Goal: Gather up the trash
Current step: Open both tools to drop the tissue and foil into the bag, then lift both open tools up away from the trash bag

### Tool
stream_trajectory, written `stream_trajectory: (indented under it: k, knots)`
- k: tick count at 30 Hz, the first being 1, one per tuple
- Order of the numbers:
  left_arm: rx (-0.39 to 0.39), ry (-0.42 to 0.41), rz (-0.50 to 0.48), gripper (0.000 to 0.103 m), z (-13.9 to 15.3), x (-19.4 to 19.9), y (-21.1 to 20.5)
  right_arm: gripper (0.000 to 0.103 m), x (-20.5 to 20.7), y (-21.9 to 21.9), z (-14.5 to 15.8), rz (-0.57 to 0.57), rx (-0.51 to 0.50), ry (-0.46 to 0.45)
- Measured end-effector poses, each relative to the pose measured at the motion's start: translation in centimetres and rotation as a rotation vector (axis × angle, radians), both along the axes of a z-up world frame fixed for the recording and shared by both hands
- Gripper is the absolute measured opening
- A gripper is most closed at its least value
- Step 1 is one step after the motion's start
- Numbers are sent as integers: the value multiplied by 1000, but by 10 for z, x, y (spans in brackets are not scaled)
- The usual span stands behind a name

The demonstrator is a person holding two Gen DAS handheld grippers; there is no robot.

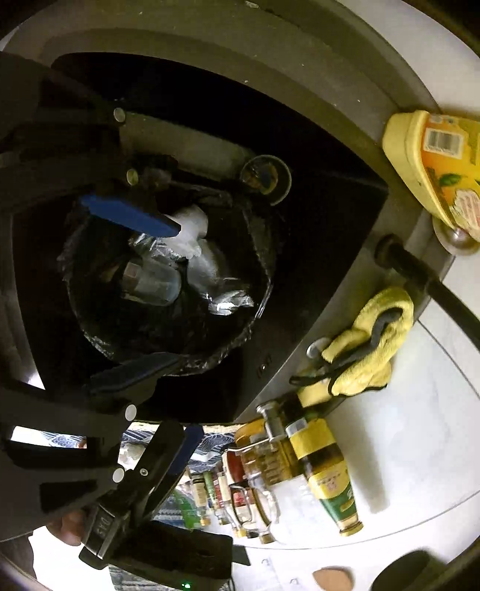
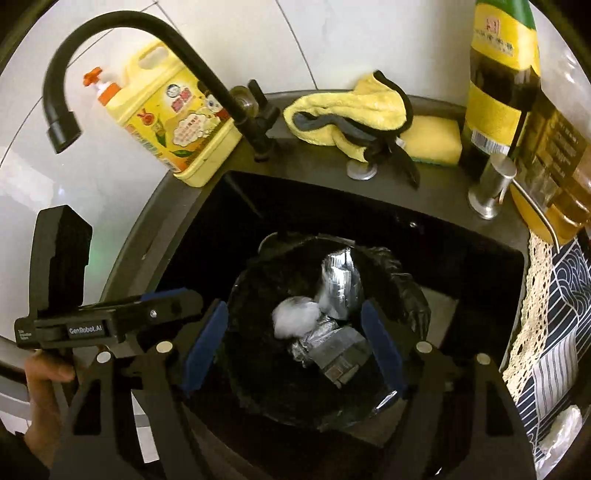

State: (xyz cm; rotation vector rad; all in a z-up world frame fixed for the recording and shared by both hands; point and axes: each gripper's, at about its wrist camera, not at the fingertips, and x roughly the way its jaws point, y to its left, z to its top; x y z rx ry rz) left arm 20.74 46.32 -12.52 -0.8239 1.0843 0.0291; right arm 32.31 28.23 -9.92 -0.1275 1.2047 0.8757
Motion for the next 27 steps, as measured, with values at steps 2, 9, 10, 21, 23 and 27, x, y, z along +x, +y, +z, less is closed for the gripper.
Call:
stream_trajectory:
  k: [2,9,10,21,23,27]
  knots:
    - [-3,7,-4,63,-2,2,1,74,1,-2,-2,-8,-5,1]
    - [6,-1,-25,63,4,4,-5,74,-3,-18,4,-54,16,-6]
    - [10,-6,-27,63,6,3,-7,74,-5,-21,5,-58,21,-9]
    - [71,-77,-64,68,38,-23,-36,74,-40,-65,25,-122,68,-54]
    - [88,-85,-79,68,44,-28,-45,74,-46,-75,28,-135,78,-63]
    - [119,-92,-105,68,52,-36,-64,75,-56,-99,27,-173,82,-61]
